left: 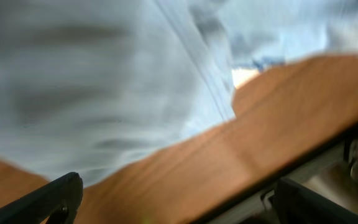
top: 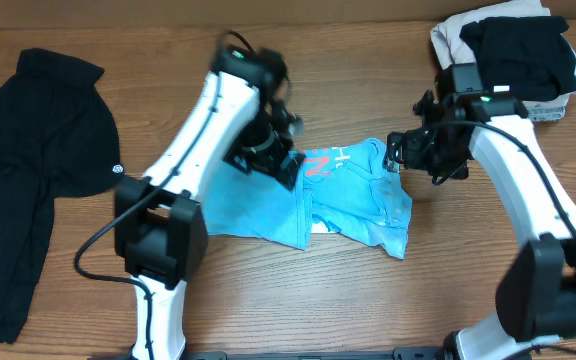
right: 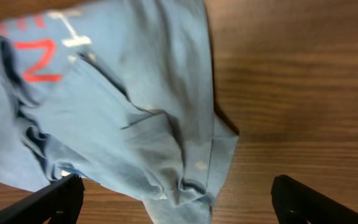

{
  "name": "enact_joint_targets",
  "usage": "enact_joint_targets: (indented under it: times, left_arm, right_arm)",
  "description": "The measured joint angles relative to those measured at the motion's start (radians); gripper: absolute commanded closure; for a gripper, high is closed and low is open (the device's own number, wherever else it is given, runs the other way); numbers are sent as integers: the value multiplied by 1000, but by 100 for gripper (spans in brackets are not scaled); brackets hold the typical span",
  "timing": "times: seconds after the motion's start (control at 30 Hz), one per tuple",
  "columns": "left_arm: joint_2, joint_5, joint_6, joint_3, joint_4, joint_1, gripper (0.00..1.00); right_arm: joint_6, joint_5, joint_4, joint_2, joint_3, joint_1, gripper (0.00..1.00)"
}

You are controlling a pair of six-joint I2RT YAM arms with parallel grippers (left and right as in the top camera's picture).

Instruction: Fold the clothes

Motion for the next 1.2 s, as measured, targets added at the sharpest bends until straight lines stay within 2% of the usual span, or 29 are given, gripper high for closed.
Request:
enact_joint_targets:
  times: [0.2,0.6,0.67,0.73,0.8,0.83,0.97,1.2]
  left_arm:
    - [0,-8,-1,73,9,82,0]
    - [0,-14,-2,74,64,168,0]
    - [0,-15,-2,74,69,169,0]
    - [0,-15,-2,74,72,169,0]
    - [0,-20,-2,74,75,169,0]
    - [0,-24,-2,74,76,169,0]
    - [0,-40,-5,74,80,169,0]
    - [0,-117,-5,74,105,171,0]
  right_arm:
    - [36,-5,0,63,-51,0,0]
    - [54,-55,192,66,-278,0,1]
    - [53,-76,224,66,-294,0,10]
    - [56,-108,259,64,-302,-1,16]
    - [59,-150,293,64,-310,-3,30]
    - [55,-171,313,63,-317,-3,40]
    - [48,-225,360,66,-341,-3,96]
    - [72,-270,359,66,-342,-48,96]
